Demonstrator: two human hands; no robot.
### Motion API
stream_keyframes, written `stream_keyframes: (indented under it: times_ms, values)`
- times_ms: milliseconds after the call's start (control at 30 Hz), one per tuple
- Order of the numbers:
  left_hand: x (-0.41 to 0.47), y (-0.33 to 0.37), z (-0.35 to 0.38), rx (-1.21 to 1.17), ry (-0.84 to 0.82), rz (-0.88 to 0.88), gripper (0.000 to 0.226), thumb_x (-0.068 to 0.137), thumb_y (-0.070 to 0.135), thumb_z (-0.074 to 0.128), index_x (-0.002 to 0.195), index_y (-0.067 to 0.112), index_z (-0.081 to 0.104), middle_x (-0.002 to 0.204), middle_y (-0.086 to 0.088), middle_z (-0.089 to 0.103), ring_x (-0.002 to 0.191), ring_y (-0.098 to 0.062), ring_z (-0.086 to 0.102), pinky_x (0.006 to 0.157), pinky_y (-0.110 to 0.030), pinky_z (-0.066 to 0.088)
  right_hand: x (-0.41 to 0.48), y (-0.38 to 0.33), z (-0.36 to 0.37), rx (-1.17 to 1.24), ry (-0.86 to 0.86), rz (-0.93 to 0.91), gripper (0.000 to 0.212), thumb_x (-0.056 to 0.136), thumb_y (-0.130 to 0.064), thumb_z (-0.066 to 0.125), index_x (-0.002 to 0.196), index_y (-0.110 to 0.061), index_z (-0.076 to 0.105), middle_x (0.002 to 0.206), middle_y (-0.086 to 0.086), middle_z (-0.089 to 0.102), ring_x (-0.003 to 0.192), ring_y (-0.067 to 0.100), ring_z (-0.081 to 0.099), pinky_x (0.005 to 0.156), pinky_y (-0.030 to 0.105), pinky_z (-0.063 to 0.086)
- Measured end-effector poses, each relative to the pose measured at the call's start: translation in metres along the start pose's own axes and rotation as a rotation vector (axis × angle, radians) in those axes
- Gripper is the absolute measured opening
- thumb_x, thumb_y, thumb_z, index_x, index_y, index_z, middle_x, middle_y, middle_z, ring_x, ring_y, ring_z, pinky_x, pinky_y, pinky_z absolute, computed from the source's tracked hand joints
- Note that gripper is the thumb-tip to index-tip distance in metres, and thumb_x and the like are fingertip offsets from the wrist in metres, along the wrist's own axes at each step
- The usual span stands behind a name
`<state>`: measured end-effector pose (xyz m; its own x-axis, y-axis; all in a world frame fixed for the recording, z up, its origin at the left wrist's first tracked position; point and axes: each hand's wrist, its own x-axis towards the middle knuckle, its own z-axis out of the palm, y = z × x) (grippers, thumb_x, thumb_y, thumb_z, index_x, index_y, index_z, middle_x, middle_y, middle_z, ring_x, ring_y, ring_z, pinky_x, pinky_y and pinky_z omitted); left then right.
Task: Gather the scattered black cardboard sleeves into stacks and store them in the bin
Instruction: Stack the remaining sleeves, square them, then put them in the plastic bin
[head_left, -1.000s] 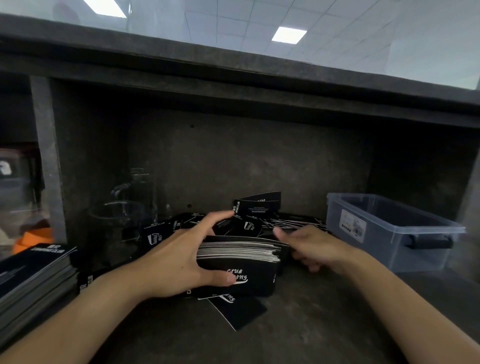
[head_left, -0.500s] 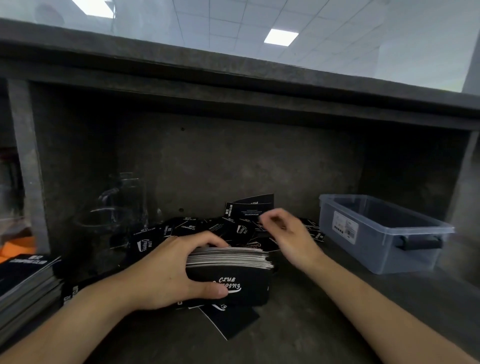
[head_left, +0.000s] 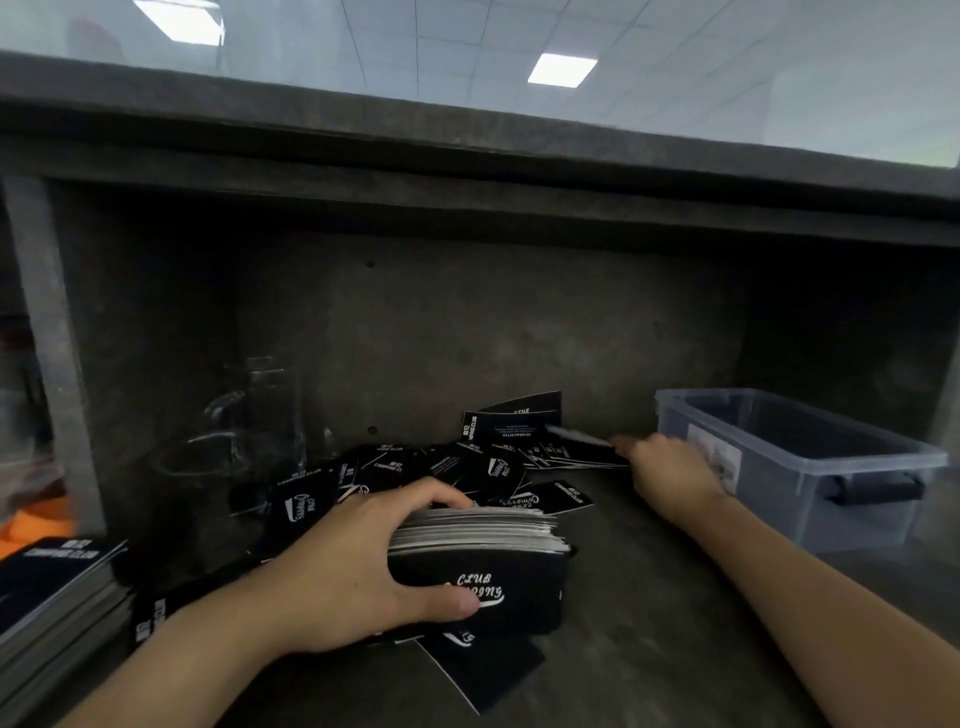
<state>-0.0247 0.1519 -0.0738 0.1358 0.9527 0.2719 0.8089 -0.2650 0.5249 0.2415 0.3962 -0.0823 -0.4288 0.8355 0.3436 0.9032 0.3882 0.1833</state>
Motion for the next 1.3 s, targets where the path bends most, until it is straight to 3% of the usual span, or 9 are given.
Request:
stream_keyframes:
  times_ms: [200, 400, 567, 667, 800, 933, 1033, 1167, 1300]
  values:
    - [-0.001, -0.001, 0.000, 0.017, 0.035, 0.006, 0.061, 0.070, 0.062, 0.084, 0.123, 0.052, 0.054, 0.120, 0.034, 0.058, 0.110, 0.012, 0.056, 0.099, -0.023, 0.048, -0.010, -0.010, -0.027, 0.365, 0.533, -0.018, 0.020, 0.103, -0.018, 0.055, 0.118, -0.016, 0.068, 0.100, 0.010, 0.076, 0.088, 0.034, 0.072, 0.067, 0.040, 0.054]
    - [-0.002, -0.008, 0.004, 0.032, 0.064, 0.037, 0.066, 0.065, 0.070, 0.082, 0.124, 0.056, 0.054, 0.157, 0.039, -0.004, 0.146, 0.009, 0.013, 0.121, -0.028, 0.025, -0.034, -0.037, -0.055, 0.624, 0.296, -0.325, 0.029, 0.104, -0.037, 0.052, 0.125, -0.026, 0.068, 0.119, -0.012, 0.070, 0.109, 0.007, 0.066, 0.098, 0.031, 0.052]
    - [-0.001, -0.006, 0.004, 0.060, 0.057, 0.032, 0.067, 0.066, 0.069, 0.081, 0.125, 0.057, 0.053, 0.152, 0.042, 0.018, 0.139, 0.015, 0.028, 0.117, -0.025, 0.029, -0.052, -0.039, -0.032, 0.574, -0.184, -0.457, 0.055, 0.085, -0.059, 0.070, 0.136, -0.042, 0.057, 0.126, -0.025, 0.054, 0.118, -0.009, 0.051, 0.100, 0.013, 0.041]
    - [-0.001, -0.006, 0.004, 0.070, 0.068, 0.057, 0.066, 0.068, 0.067, 0.082, 0.126, 0.051, 0.055, 0.140, 0.040, 0.038, 0.128, 0.017, 0.041, 0.112, -0.022, 0.036, -0.053, -0.030, -0.040, 0.848, -0.078, -0.316, 0.034, 0.080, -0.033, 0.085, 0.110, -0.039, 0.071, 0.105, -0.025, 0.071, 0.102, -0.013, 0.062, 0.084, 0.006, 0.045]
    - [-0.001, -0.006, 0.004, 0.069, 0.052, 0.053, 0.066, 0.069, 0.068, 0.081, 0.127, 0.052, 0.053, 0.139, 0.041, 0.033, 0.126, 0.018, 0.040, 0.110, -0.021, 0.038, -0.053, -0.031, -0.040, 0.836, 0.180, -0.183, 0.006, 0.088, -0.037, 0.077, 0.084, -0.037, 0.072, 0.092, -0.022, 0.074, 0.086, -0.011, 0.065, 0.071, 0.007, 0.046]
    - [-0.001, -0.008, 0.004, 0.054, 0.053, 0.050, 0.065, 0.067, 0.069, 0.081, 0.125, 0.056, 0.053, 0.154, 0.043, 0.007, 0.138, 0.020, 0.021, 0.115, -0.023, 0.031, -0.055, -0.027, -0.044, 0.944, 0.314, -0.153, 0.012, 0.095, -0.033, 0.069, 0.084, -0.034, 0.074, 0.087, -0.019, 0.075, 0.080, -0.004, 0.069, 0.074, 0.018, 0.052]
    - [-0.003, -0.005, 0.004, 0.048, 0.055, 0.073, 0.064, 0.068, 0.068, 0.081, 0.125, 0.055, 0.054, 0.156, 0.044, -0.008, 0.142, 0.022, 0.008, 0.111, -0.016, 0.028, -0.061, -0.042, -0.049, 1.013, 0.135, -0.299, 0.014, 0.099, -0.030, 0.063, 0.094, -0.028, 0.076, 0.092, -0.019, 0.075, 0.087, -0.002, 0.069, 0.076, 0.022, 0.057]
    - [-0.004, -0.002, 0.003, 0.077, 0.077, 0.045, 0.068, 0.065, 0.069, 0.083, 0.123, 0.055, 0.049, 0.152, 0.045, 0.018, 0.136, 0.015, 0.031, 0.115, -0.028, 0.035, -0.065, -0.079, -0.033, 1.090, -0.087, -0.405, 0.027, 0.107, -0.024, 0.049, 0.100, -0.013, 0.074, 0.095, -0.002, 0.075, 0.089, 0.005, 0.067, 0.084, 0.031, 0.055]
    - [-0.003, -0.001, 0.002, 0.079, 0.062, -0.016, 0.090, 0.063, 0.074, 0.080, 0.136, 0.067, 0.028, 0.123, 0.030, 0.056, 0.115, 0.004, 0.055, 0.103, -0.031, 0.047, -0.067, -0.083, -0.032, 1.572, -0.279, -0.208, 0.048, 0.107, -0.040, 0.033, 0.112, -0.014, 0.073, 0.108, 0.007, 0.077, 0.108, 0.019, 0.071, 0.100, 0.036, 0.052]
